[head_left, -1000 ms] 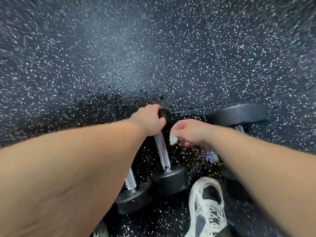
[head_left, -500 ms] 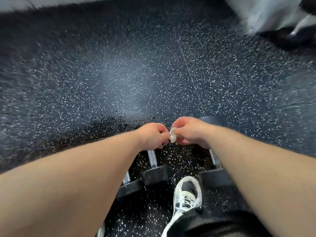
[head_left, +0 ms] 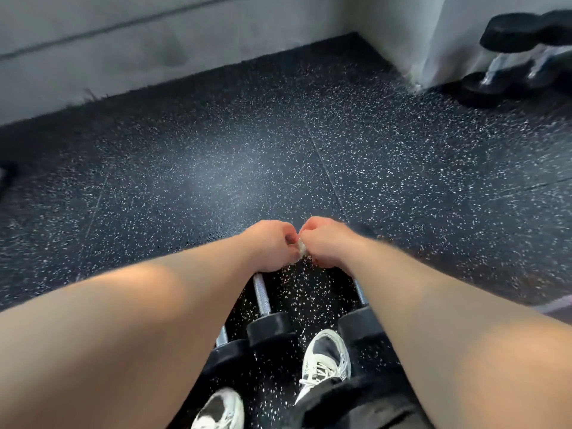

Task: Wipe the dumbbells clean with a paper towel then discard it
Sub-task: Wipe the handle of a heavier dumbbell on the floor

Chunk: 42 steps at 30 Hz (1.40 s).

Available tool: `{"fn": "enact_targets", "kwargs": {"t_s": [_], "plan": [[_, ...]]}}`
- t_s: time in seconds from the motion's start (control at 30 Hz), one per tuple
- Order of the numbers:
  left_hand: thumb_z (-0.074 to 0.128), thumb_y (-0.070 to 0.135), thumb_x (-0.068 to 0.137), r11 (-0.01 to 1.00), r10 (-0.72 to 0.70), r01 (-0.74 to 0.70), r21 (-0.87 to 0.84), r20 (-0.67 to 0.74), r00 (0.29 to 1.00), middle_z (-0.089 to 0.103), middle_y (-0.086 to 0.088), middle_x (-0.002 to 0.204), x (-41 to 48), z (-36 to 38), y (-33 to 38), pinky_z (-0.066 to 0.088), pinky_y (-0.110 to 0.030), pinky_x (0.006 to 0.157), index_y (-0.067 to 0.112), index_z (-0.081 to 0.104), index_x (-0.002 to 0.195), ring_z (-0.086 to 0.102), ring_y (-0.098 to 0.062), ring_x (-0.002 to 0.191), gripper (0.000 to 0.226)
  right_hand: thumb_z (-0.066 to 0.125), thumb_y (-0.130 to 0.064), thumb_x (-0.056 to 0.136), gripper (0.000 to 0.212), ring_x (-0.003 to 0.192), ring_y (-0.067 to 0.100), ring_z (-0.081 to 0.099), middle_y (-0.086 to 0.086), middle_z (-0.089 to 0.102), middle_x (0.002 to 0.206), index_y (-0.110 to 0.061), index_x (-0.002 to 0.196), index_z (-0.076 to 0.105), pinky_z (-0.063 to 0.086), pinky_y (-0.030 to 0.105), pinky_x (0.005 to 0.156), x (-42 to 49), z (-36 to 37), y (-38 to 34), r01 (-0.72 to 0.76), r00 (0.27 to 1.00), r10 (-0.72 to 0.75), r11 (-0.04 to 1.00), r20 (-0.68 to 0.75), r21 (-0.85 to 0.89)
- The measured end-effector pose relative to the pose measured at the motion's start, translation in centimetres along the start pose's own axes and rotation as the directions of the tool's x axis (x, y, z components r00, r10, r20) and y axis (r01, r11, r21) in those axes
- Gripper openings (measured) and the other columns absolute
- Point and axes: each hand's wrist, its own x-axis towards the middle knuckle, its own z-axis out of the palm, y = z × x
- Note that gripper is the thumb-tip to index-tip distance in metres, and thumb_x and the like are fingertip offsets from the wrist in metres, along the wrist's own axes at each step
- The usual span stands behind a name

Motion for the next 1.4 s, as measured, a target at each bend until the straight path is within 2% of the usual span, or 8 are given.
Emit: {"fn": "enact_targets", "kwargs": {"t_s": [0.3, 0.47, 0.63, 0.73, 0.9, 1.07, 1.23, 1.4], "plan": [[0.051, 0.04, 0.096, 0.991, 0.121, -0.126, 0.056, 0.083, 0.989, 0.061, 0.004, 0.092, 0.2, -0.7, 1.5, 0.041, -0.028, 0.067, 0.027, 0.057, 0.096, 0.055, -0.02, 0.083, 0.015, 0.05, -0.05, 0.1, 0.029, 0.081, 0.017, 0.061, -0.002, 0.066, 0.093, -0.026, 0.103, 0.066, 0.056, 0.04, 0.085, -2.4, -2.9, 1.7, -0.079, 0.991, 0.078, 0.997, -0.106, -0.003], [0.048, 0.023, 0.097, 0.964, 0.238, -0.217, -0.152, 0.138, 0.961, 0.068, 0.004, 0.081, 0.5, -1.9, 2.0, 0.04, -0.024, 0.055, 0.025, 0.057, 0.102, 0.057, -0.01, 0.065, 0.01, 0.041, -0.041, 0.106, 0.03, 0.076, 0.014, 0.063, 0.002, 0.064, 0.094, -0.017, 0.11, 0.059, 0.057, 0.032, 0.072, -4.4, -3.3, 0.9, -0.146, 0.979, 0.176, 0.96, -0.108, 0.239], [0.043, 0.017, 0.099, 0.923, 0.29, -0.225, -0.31, 0.182, 0.939, 0.066, -0.004, 0.086, 1.3, -2.3, 1.8, 0.046, -0.023, 0.053, 0.02, 0.06, 0.112, 0.058, -0.014, 0.065, 0.022, 0.061, -0.022, 0.099, 0.016, 0.085, 0.015, 0.068, 0.008, 0.07, 0.112, -0.026, 0.114, 0.059, 0.055, 0.028, 0.067, -5.7, -3.3, 0.3, -0.133, 0.97, 0.179, 0.958, -0.165, 0.255], [0.039, 0.015, 0.098, 0.9, 0.298, -0.21, -0.381, 0.188, 0.936, 0.069, -0.006, 0.089, 2.3, -2.0, 1.1, 0.049, -0.024, 0.054, 0.021, 0.062, 0.114, 0.062, -0.015, 0.071, 0.029, 0.064, -0.026, 0.095, 0.031, 0.087, 0.012, 0.063, 0.008, 0.068, 0.116, -0.032, 0.125, 0.056, 0.052, 0.028, 0.073, -6.0, -2.7, -0.2, -0.122, 0.981, 0.153, 0.963, -0.116, 0.238], [0.041, 0.018, 0.103, 0.878, 0.308, -0.182, -0.443, 0.231, 0.923, 0.07, -0.007, 0.091, 3.5, -0.9, -0.2, 0.056, -0.025, 0.064, 0.023, 0.064, 0.115, 0.064, -0.013, 0.073, 0.027, 0.066, -0.035, 0.095, 0.015, 0.07, 0.007, 0.065, -0.002, 0.075, 0.093, -0.031, 0.109, 0.068, 0.055, 0.026, 0.069, -4.9, -2.5, 0.5, -0.15, 0.947, 0.154, 0.988, -0.281, 0.034], [0.039, 0.016, 0.104, 0.889, 0.293, -0.155, -0.431, 0.274, 0.916, 0.063, -0.002, 0.086, 5.3, 1.1, -0.5, 0.058, -0.026, 0.071, 0.02, 0.064, 0.118, 0.062, -0.011, 0.07, 0.029, 0.058, -0.028, 0.1, 0.014, 0.065, 0.005, 0.064, -0.001, 0.072, 0.09, -0.023, 0.106, 0.069, 0.054, 0.022, 0.061, -3.0, -2.6, 2.4, -0.182, 0.934, 0.213, 0.975, -0.288, 0.132], [0.041, 0.025, 0.1, 0.89, 0.223, 0.012, -0.457, 0.457, 0.861, 0.062, 0.002, 0.112, 8.0, 3.0, 1.1, 0.058, -0.032, 0.081, 0.026, 0.057, 0.126, 0.071, -0.012, 0.088, 0.03, 0.052, -0.014, 0.098, 0.011, 0.072, 0.013, 0.073, 0.008, 0.074, 0.096, -0.015, 0.104, 0.062, 0.059, 0.026, 0.063, 1.0, -2.0, 6.2, -0.246, 0.912, 0.321, 0.926, -0.254, 0.287], [0.055, 0.048, 0.096, 0.96, 0.238, -0.125, -0.251, 0.498, 0.834, 0.071, 0.0, 0.105, 13.0, 6.5, 2.7, 0.061, -0.034, 0.081, 0.019, 0.066, 0.109, 0.074, -0.011, 0.087, 0.033, 0.049, -0.012, 0.098, 0.015, 0.068, 0.016, 0.072, 0.009, 0.074, 0.089, -0.02, 0.093, 0.061, 0.056, 0.026, 0.058, 5.2, -2.2, 10.4, -0.234, 0.926, 0.315, 0.911, -0.208, 0.34]]}}
